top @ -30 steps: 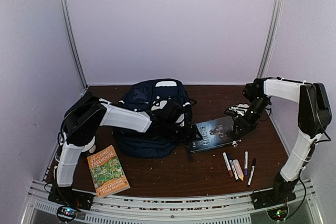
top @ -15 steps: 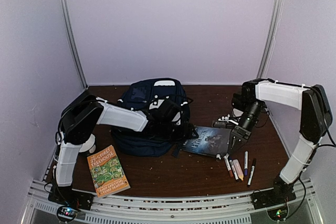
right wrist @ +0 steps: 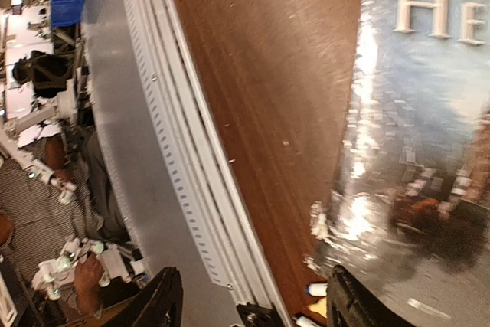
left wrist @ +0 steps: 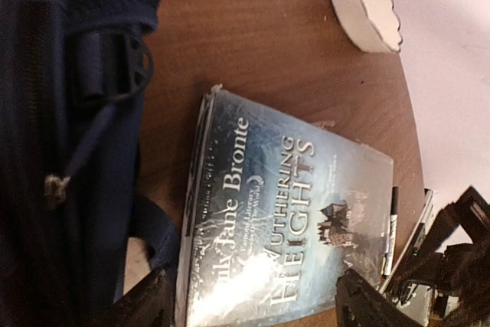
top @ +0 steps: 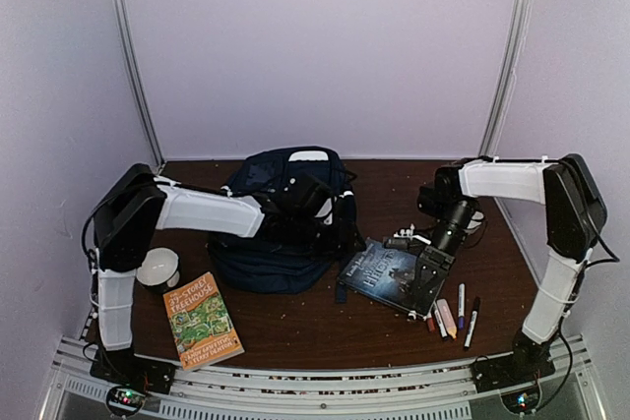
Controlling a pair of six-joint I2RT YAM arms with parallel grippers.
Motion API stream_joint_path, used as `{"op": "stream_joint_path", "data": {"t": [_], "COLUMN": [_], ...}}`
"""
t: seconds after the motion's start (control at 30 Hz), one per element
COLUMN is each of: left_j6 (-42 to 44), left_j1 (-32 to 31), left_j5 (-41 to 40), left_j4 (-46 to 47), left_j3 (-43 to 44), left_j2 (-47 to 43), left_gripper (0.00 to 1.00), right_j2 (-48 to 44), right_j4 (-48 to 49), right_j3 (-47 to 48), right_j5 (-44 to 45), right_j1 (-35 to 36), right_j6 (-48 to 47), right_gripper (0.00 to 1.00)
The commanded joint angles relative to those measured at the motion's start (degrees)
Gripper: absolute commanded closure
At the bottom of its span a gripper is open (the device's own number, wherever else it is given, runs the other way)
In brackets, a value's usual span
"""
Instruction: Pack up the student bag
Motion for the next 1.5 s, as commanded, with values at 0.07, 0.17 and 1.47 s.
{"op": "stream_joint_path", "data": {"t": [0.07,0.17,1.47], "left_j6": [-2.99,-13.40,-49.65], "left_j1": [-1.46,-2.48,-16.82], "left_j5": [-14.21,-14.18,-23.08], "left_j4": [-2.27,5.25,48.09], "left_j3": [-6.41,-12.45,-7.00], "left_j2": [-15.62,-18.25,8.90], "left_gripper": [0.20,0.18,0.41], "right_j2": [-5.92,-4.48,8.02], "right_j4": [9.73,14.87,11.31], "right_j3": [4.66,5.20,5.36], "right_j5": [15.41,22.80,21.90], "right_j1": [-5.12,-6.68,-9.45], "right_j6": [6.42,8.42,4.93], "right_gripper": [0.31,0.27,0.35]}}
